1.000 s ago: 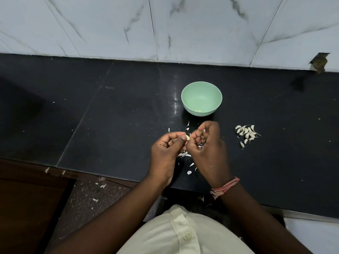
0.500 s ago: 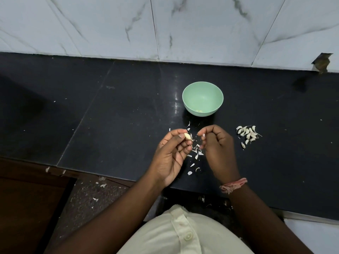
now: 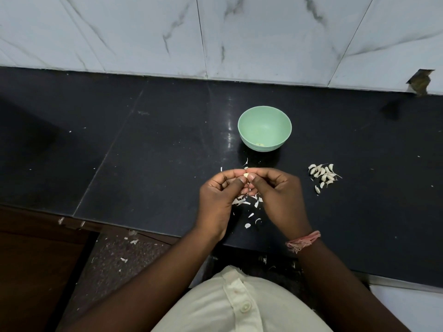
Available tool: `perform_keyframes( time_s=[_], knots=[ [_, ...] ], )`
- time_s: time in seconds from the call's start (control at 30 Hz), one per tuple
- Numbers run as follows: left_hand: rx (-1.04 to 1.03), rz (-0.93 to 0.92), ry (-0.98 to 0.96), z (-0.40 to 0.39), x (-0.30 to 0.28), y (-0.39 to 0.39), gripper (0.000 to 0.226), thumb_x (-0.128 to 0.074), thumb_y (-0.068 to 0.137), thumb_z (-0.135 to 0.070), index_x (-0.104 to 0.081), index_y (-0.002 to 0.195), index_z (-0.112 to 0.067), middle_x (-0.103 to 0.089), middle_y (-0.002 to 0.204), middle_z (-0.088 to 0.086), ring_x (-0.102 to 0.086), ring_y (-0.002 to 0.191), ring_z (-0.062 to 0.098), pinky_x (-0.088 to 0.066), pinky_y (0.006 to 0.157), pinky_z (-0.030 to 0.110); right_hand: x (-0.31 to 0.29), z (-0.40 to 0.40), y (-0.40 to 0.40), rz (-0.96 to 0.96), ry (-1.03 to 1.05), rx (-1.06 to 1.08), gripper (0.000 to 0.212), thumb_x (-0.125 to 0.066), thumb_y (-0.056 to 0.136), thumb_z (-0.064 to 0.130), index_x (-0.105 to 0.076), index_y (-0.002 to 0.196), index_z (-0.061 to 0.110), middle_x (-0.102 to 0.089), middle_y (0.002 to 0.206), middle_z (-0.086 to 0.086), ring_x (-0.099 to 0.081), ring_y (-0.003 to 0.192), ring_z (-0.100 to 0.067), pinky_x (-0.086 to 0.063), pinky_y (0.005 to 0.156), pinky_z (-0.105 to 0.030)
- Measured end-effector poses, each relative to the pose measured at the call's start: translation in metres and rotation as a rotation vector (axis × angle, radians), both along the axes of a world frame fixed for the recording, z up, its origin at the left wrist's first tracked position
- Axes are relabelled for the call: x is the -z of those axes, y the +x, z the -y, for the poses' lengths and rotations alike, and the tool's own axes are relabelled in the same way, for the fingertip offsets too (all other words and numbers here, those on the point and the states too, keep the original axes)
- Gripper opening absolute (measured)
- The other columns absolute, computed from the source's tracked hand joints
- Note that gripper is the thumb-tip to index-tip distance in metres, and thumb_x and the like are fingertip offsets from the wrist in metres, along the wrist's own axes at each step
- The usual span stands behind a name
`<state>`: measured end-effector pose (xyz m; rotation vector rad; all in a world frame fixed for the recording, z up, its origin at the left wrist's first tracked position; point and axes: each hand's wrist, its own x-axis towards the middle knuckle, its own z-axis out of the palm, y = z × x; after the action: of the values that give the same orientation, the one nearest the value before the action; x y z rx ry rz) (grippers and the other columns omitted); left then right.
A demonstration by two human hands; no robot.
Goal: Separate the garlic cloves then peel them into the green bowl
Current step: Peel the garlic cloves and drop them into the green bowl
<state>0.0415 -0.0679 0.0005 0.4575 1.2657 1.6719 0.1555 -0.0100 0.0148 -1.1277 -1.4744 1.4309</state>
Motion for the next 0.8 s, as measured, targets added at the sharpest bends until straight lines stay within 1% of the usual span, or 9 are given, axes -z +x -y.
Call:
perform_keyframes(
  time_s=[0.1, 0.17, 0.2, 0.3, 0.4, 0.5, 0.67, 0.73, 0.8],
  knots=[
    [-0.044, -0.119, -0.026, 0.001, -0.001, 0.001, 0.013, -0.069, 0.091, 0.002, -0.074, 0.103, 0.003, -0.074, 0.086, 0.019, -0.070, 0.074, 0.020, -0.059, 0.074, 0.029, 0.002, -0.002, -0.001, 0.002, -0.036, -0.018, 0.014, -0.065, 0.096, 0.001, -0.078, 0.101, 0.004, -0.075, 0.075, -0.015, -0.070, 0.065, -0.019, -0.059, 0.067, -0.026],
    [-0.060, -0.206, -0.041, 0.003, -0.003, 0.000, 0.012, -0.071, 0.090, 0.001, -0.075, 0.101, -0.001, -0.076, 0.086, 0.017, -0.072, 0.075, 0.022, -0.060, 0.076, 0.033, 0.004, -0.002, -0.002, 0.016, -0.038, -0.025, 0.015, -0.064, 0.097, 0.001, -0.078, 0.100, 0.005, -0.075, 0.076, -0.014, -0.069, 0.065, -0.019, -0.059, 0.067, -0.028],
    [-0.067, -0.251, -0.049, 0.003, -0.004, 0.000, 0.011, -0.071, 0.090, 0.001, -0.076, 0.099, -0.002, -0.076, 0.085, 0.015, -0.072, 0.076, 0.020, -0.060, 0.076, 0.032, 0.005, -0.001, -0.003, 0.027, -0.027, -0.026, 0.015, -0.064, 0.097, 0.002, -0.078, 0.100, 0.005, -0.075, 0.076, -0.013, -0.068, 0.064, -0.018, -0.059, 0.066, -0.027],
    [-0.085, -0.394, -0.079, 0.004, -0.007, 0.000, 0.010, -0.072, 0.089, 0.000, -0.077, 0.096, -0.004, -0.074, 0.075, 0.002, -0.068, 0.069, 0.007, -0.055, 0.067, 0.022, 0.008, 0.003, -0.003, 0.070, 0.031, -0.006, 0.014, -0.065, 0.097, 0.005, -0.078, 0.100, 0.008, -0.075, 0.075, -0.006, -0.066, 0.061, -0.014, -0.055, 0.062, -0.023],
    [-0.086, -0.460, -0.110, 0.004, -0.009, 0.001, 0.009, -0.072, 0.088, -0.001, -0.077, 0.092, -0.007, -0.071, 0.068, -0.007, -0.064, 0.063, 0.000, -0.050, 0.063, 0.017, 0.010, 0.005, -0.003, 0.114, 0.082, -0.009, 0.014, -0.065, 0.097, 0.007, -0.078, 0.101, 0.009, -0.075, 0.073, 0.000, -0.067, 0.061, -0.010, -0.053, 0.061, -0.019],
    [-0.080, -0.439, -0.137, 0.003, -0.010, 0.001, 0.009, -0.070, 0.087, 0.000, -0.077, 0.089, -0.006, -0.073, 0.069, -0.002, -0.067, 0.063, 0.003, -0.051, 0.062, 0.019, 0.012, 0.005, -0.003, 0.097, 0.034, -0.003, 0.015, -0.063, 0.098, 0.005, -0.078, 0.101, 0.006, -0.072, 0.070, 0.002, -0.064, 0.058, -0.007, -0.050, 0.058, -0.015],
    [-0.066, -0.328, -0.147, 0.003, -0.007, 0.000, 0.010, -0.066, 0.088, 0.002, -0.074, 0.090, -0.002, -0.075, 0.075, 0.012, -0.068, 0.064, 0.014, -0.054, 0.063, 0.028, 0.015, 0.002, -0.005, -0.013, -0.140, -0.027, 0.017, -0.059, 0.100, 0.002, -0.076, 0.095, 0.003, -0.066, 0.066, -0.008, -0.060, 0.056, -0.017, -0.052, 0.057, -0.024],
    [-0.048, -0.261, -0.136, 0.002, -0.005, -0.001, 0.010, -0.064, 0.090, 0.002, -0.073, 0.092, 0.000, -0.073, 0.076, 0.014, -0.067, 0.065, 0.017, -0.055, 0.065, 0.032, 0.017, 0.001, -0.006, -0.077, -0.225, -0.031, 0.018, -0.059, 0.101, 0.005, -0.075, 0.094, 0.003, -0.066, 0.068, -0.009, -0.060, 0.060, -0.022, -0.052, 0.056, -0.029],
    [-0.035, -0.226, -0.130, 0.002, -0.003, -0.002, 0.009, -0.064, 0.092, 0.000, -0.073, 0.093, 0.000, -0.072, 0.077, 0.016, -0.066, 0.067, 0.019, -0.055, 0.069, 0.037, 0.018, 0.001, -0.007, -0.133, -0.277, -0.035, 0.019, -0.058, 0.102, 0.006, -0.074, 0.093, 0.000, -0.064, 0.069, -0.009, -0.057, 0.061, -0.020, -0.050, 0.054, -0.028]
  ],
)
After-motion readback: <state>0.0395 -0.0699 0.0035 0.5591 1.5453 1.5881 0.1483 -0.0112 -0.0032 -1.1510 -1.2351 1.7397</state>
